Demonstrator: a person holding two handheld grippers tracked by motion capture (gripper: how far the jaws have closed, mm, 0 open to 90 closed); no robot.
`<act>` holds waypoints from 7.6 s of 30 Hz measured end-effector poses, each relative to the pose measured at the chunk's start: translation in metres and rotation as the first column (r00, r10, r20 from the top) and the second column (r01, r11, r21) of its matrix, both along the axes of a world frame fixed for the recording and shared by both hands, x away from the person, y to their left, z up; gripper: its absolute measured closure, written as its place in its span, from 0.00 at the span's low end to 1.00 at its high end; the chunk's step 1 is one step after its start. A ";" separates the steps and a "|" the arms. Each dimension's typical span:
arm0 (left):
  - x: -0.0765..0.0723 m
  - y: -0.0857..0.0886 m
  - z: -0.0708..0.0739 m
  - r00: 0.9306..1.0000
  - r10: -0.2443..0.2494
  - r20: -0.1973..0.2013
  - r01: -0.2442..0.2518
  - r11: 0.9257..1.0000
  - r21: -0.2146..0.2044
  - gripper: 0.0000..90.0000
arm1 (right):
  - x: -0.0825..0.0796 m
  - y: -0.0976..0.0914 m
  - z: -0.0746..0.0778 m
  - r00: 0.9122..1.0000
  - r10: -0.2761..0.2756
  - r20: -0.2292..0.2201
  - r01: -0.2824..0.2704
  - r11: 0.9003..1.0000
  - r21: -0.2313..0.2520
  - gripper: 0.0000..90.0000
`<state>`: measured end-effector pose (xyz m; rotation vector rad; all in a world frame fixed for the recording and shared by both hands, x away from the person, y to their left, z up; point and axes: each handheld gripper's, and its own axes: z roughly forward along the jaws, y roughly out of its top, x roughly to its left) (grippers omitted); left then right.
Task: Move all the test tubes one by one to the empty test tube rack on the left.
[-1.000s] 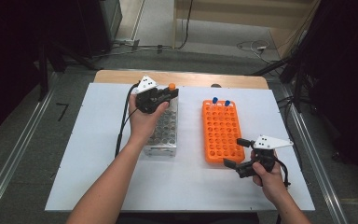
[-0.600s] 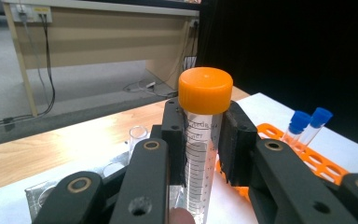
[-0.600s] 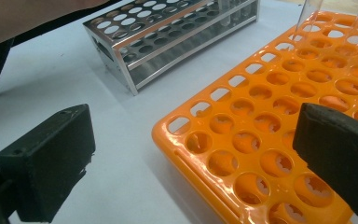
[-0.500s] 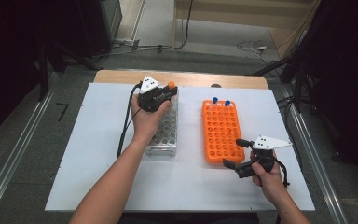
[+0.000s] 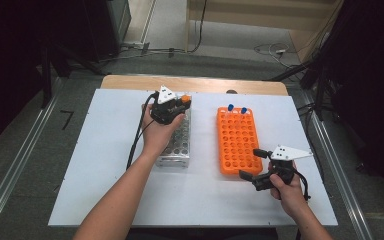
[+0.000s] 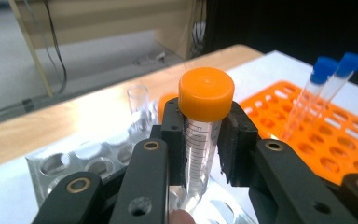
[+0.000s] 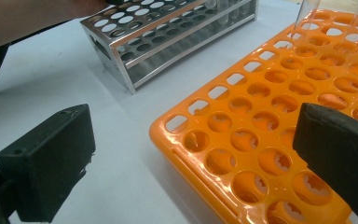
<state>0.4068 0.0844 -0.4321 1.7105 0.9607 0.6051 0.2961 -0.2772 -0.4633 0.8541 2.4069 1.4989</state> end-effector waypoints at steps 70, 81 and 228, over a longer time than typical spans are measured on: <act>-0.103 0.025 -0.011 0.975 -0.213 -0.063 0.197 0.961 -0.193 0.00 | 0.139 0.016 -0.004 0.977 -0.209 -0.035 0.206 0.975 -0.077 0.68; -0.103 0.024 -0.014 0.973 -0.218 -0.072 0.202 0.962 -0.186 0.00 | 0.145 0.021 -0.008 0.976 -0.218 0.013 0.218 0.970 -0.105 0.76; -0.013 0.007 -0.001 0.999 -0.039 0.001 0.039 0.998 -0.045 0.85 | 0.026 0.010 0.000 1.000 0.023 -0.012 -0.023 0.999 0.037 0.00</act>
